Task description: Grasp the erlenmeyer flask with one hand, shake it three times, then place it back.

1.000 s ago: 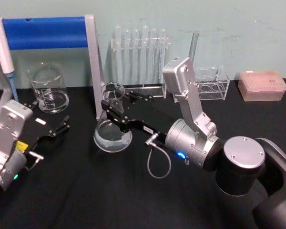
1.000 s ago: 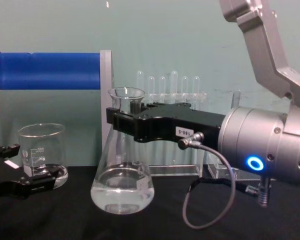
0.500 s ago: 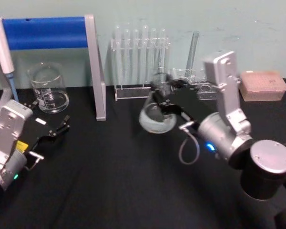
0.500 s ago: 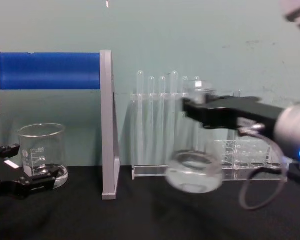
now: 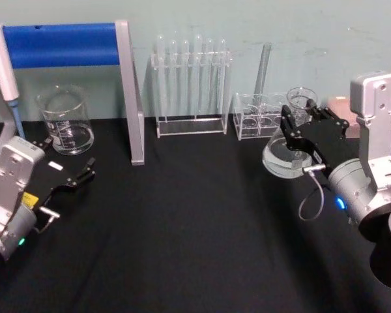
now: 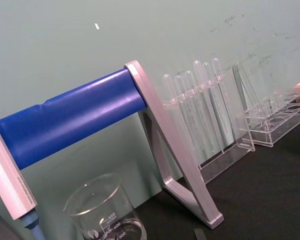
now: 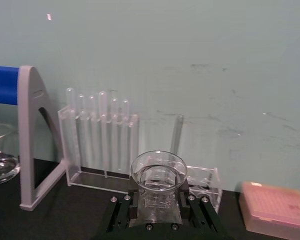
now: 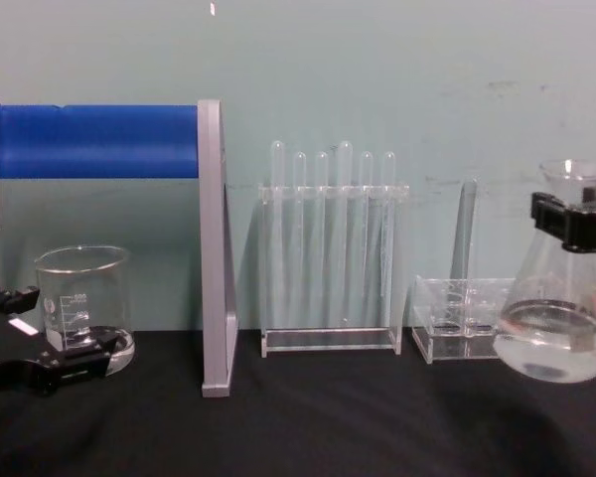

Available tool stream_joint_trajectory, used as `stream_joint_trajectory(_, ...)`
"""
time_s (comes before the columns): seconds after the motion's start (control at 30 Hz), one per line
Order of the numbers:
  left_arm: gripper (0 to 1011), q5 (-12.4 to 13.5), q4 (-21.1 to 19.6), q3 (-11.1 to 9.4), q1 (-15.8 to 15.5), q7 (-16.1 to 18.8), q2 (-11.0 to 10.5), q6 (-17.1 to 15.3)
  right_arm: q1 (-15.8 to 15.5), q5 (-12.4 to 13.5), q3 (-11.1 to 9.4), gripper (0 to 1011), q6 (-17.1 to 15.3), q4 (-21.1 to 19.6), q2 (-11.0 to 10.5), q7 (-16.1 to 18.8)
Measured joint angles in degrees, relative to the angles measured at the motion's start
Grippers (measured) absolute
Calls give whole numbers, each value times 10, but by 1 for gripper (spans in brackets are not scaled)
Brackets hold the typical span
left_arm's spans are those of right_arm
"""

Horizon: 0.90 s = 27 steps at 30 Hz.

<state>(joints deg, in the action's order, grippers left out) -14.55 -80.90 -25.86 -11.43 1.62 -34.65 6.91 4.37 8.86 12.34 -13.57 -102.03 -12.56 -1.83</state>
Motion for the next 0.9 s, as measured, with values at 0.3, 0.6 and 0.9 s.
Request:
stream_joint_trajectory(0.3, 1001, 0, 0, 0, 0, 0, 0, 0, 15, -3, 6, 448, 2, 14, 8, 34)
stream_joint_trajectory(0.6, 1001, 0, 0, 0, 0, 0, 0, 0, 58, -3, 47, 449, 12, 53, 15, 114)
stream_joint_trajectory(0.9, 1001, 0, 0, 0, 0, 0, 0, 0, 108, 18, 113, 448, 30, 99, 13, 218)
